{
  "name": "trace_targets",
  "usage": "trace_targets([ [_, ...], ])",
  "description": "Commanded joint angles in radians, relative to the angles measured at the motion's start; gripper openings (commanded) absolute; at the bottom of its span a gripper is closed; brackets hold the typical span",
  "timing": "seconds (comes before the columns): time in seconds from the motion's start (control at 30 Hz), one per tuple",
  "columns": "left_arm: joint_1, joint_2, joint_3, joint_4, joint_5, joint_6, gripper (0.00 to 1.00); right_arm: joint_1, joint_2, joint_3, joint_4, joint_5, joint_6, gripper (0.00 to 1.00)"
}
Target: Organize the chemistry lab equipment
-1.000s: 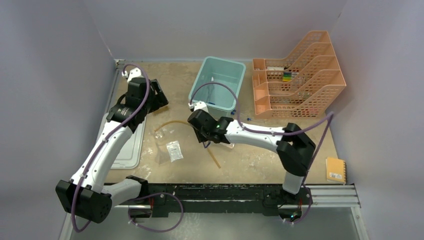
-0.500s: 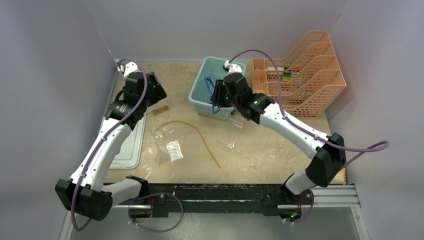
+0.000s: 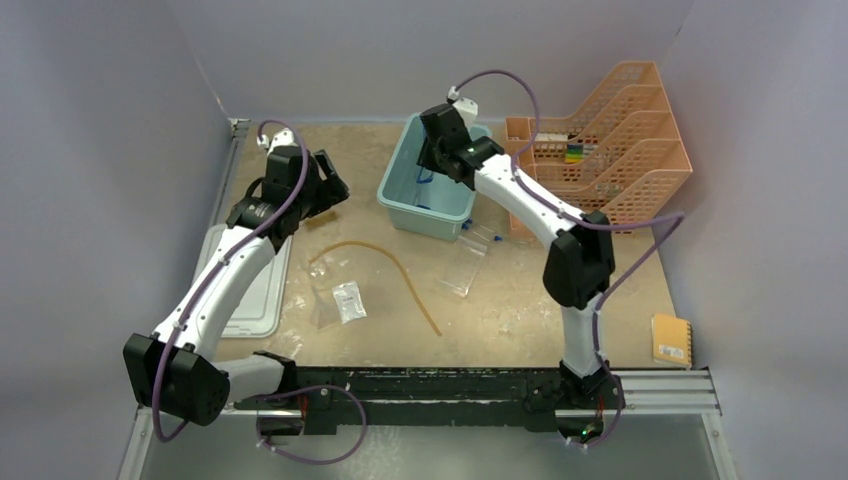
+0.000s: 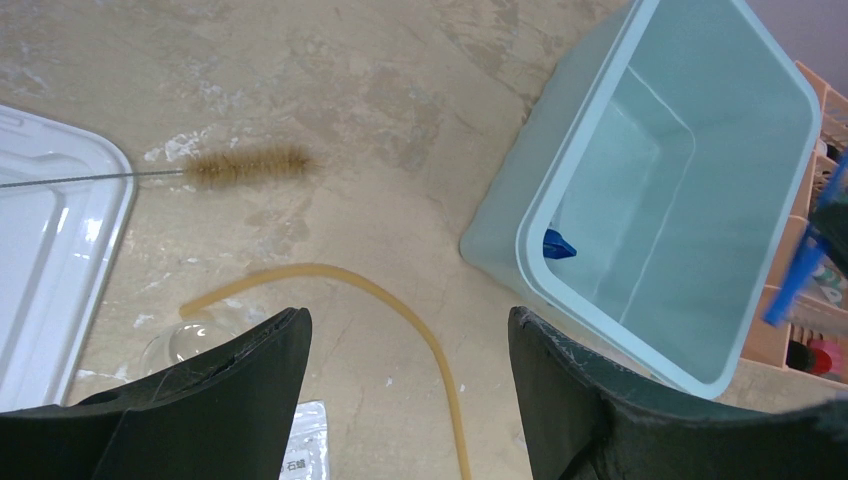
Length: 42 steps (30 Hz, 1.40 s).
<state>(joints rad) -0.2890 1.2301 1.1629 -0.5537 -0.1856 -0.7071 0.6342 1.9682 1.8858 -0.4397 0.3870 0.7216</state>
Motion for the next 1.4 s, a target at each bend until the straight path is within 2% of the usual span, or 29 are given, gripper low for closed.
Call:
trace_targets([
  [0.0, 0.004, -0.001, 0.005, 0.047, 0.001, 0.006, 0.71, -0.002, 0.082, 0.101, -0.042, 0.067, 0.084, 0.41],
  [0.13, 0.004, -0.013, 0.0, 0.027, -0.041, 0.034, 0.71, -0.005, 0.202, 0.198, -0.069, 0.048, 0.116, 0.41],
  [0.27, 0.004, -0.018, -0.002, 0.006, -0.06, 0.07, 0.71, -0.012, 0.316, 0.28, -0.058, -0.04, 0.128, 0.43],
  [0.7, 0.004, 0.006, -0.021, -0.007, -0.1, 0.081, 0.71, -0.035, 0.417, 0.303, 0.008, -0.146, 0.137, 0.45],
  [0.8, 0.004, 0.017, -0.012, -0.011, -0.102, 0.085, 0.71, -0.037, 0.405, 0.293, 0.031, -0.171, 0.129, 0.49],
  [0.83, 0.004, 0.023, -0.009, -0.012, -0.101, 0.086, 0.71, -0.037, 0.395, 0.289, 0.035, -0.179, 0.127, 0.54],
  [0.87, 0.004, 0.026, -0.006, -0.013, -0.099, 0.084, 0.71, -0.037, 0.377, 0.276, 0.046, -0.184, 0.12, 0.64],
  [0.93, 0.004, 0.032, -0.001, -0.012, -0.094, 0.085, 0.71, -0.037, 0.329, 0.224, 0.08, -0.179, 0.105, 0.74],
  [1.0, 0.004, 0.035, 0.001, -0.012, -0.092, 0.085, 0.71, -0.037, 0.271, 0.168, 0.123, -0.17, 0.084, 0.79],
  [1.23, 0.004, 0.029, 0.017, -0.013, -0.095, 0.084, 0.71, -0.039, 0.173, 0.163, 0.112, -0.151, -0.024, 0.78],
  [1.37, 0.004, 0.012, 0.017, -0.018, -0.096, 0.086, 0.71, -0.037, 0.088, 0.11, 0.165, -0.16, -0.163, 0.73],
])
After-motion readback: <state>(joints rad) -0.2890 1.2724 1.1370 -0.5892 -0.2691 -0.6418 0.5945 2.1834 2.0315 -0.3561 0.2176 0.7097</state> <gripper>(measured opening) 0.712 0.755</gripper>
